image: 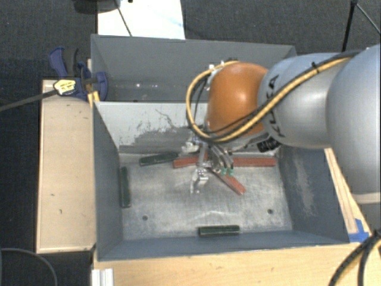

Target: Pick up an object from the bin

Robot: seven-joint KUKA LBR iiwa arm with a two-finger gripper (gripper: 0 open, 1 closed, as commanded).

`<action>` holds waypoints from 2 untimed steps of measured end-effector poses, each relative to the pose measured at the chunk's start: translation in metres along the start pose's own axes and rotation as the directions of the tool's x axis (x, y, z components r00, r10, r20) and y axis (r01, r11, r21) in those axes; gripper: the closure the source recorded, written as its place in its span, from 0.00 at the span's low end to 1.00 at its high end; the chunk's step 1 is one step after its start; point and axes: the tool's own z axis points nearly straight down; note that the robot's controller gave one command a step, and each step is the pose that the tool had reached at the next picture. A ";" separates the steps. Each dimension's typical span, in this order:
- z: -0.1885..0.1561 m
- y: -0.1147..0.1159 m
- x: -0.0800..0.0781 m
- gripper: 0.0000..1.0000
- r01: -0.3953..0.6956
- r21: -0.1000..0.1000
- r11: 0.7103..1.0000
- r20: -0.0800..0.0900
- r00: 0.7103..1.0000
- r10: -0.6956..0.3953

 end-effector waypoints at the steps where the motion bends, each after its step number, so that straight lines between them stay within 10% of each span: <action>1: 0.055 -0.021 -0.017 0.00 -0.088 -0.001 0.996 -0.002 0.996 0.088; 2: 0.051 -0.018 -0.009 0.00 -0.027 0.000 1.000 0.004 1.000 0.027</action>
Offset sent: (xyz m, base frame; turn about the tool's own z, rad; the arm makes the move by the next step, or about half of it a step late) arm 0.0054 -0.0174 -0.0554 0.0258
